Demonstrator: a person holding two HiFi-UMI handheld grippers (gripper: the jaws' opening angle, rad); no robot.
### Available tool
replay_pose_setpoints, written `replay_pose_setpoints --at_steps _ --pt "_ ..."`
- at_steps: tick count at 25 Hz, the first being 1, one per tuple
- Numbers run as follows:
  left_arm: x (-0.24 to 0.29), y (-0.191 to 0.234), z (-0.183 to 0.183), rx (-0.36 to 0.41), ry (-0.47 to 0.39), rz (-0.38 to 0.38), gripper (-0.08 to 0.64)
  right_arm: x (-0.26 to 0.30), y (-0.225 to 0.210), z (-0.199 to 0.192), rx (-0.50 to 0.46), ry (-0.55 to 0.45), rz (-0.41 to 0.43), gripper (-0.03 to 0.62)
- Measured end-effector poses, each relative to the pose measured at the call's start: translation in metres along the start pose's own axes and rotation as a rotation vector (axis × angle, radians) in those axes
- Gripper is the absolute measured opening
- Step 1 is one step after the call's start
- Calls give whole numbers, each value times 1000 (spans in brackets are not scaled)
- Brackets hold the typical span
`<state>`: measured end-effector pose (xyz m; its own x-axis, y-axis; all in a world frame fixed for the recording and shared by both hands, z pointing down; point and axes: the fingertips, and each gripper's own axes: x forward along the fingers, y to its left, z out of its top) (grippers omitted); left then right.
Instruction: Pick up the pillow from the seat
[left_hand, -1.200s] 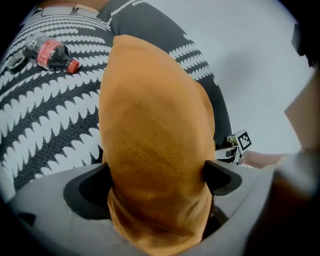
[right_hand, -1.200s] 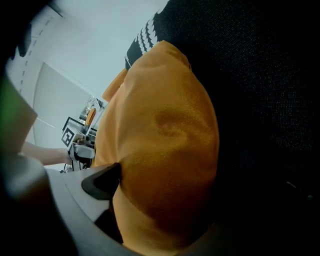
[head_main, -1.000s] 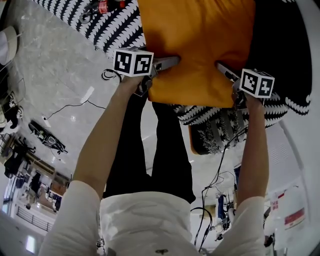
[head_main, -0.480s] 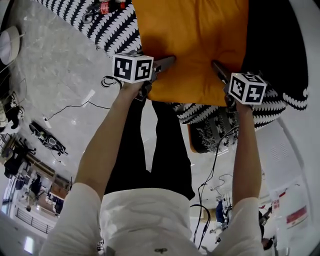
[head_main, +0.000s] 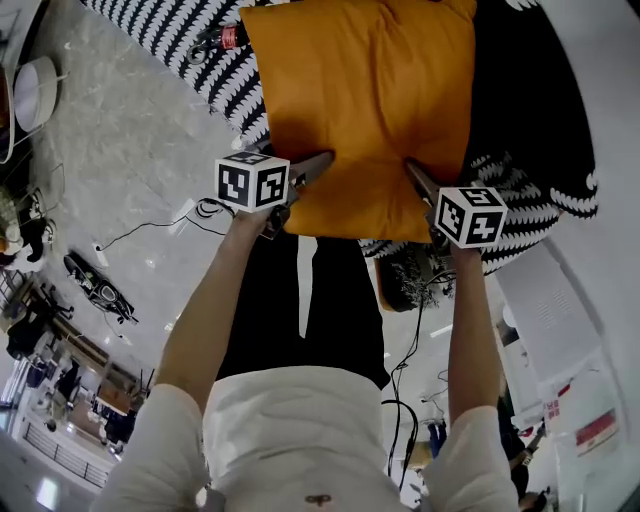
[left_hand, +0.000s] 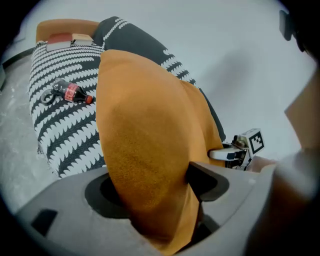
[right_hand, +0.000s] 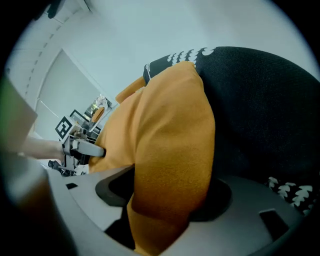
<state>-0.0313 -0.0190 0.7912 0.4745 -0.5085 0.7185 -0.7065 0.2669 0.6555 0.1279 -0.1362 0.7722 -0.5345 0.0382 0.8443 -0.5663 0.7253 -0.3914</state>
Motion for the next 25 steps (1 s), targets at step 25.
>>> replay_pose_setpoints --at_steps 25 --pt "-198 -125 82 232 -248 23 365 -177 124 83 -26 -298 -46 310"
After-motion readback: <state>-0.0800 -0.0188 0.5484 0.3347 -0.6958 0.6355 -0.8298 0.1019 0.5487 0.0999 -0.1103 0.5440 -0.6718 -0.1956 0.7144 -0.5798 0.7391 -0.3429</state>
